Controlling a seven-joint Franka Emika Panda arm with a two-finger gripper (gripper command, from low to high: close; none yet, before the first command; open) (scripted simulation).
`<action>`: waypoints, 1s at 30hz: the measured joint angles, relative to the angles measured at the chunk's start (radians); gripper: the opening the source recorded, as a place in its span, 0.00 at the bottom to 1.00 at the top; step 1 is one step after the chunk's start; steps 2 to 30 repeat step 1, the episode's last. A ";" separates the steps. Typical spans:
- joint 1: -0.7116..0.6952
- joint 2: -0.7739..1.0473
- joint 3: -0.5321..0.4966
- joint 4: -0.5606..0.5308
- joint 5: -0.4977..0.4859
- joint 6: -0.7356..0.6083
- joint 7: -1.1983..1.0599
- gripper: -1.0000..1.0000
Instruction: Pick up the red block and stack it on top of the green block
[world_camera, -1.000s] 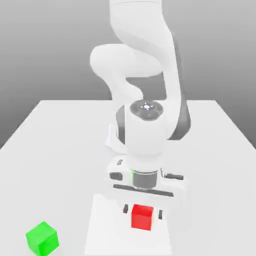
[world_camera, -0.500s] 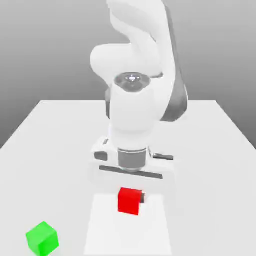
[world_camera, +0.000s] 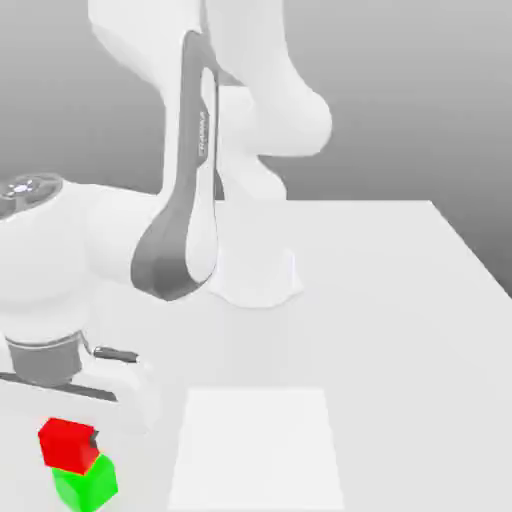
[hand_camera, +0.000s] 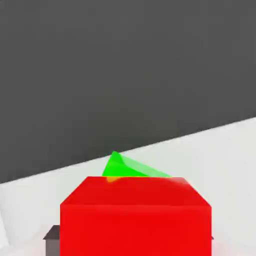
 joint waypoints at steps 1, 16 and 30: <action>0.000 0.000 0.000 0.000 0.000 0.000 0.000 1.00; 0.000 0.000 0.000 0.000 0.000 0.000 0.000 1.00; 0.000 0.000 0.000 0.000 0.000 0.000 0.000 1.00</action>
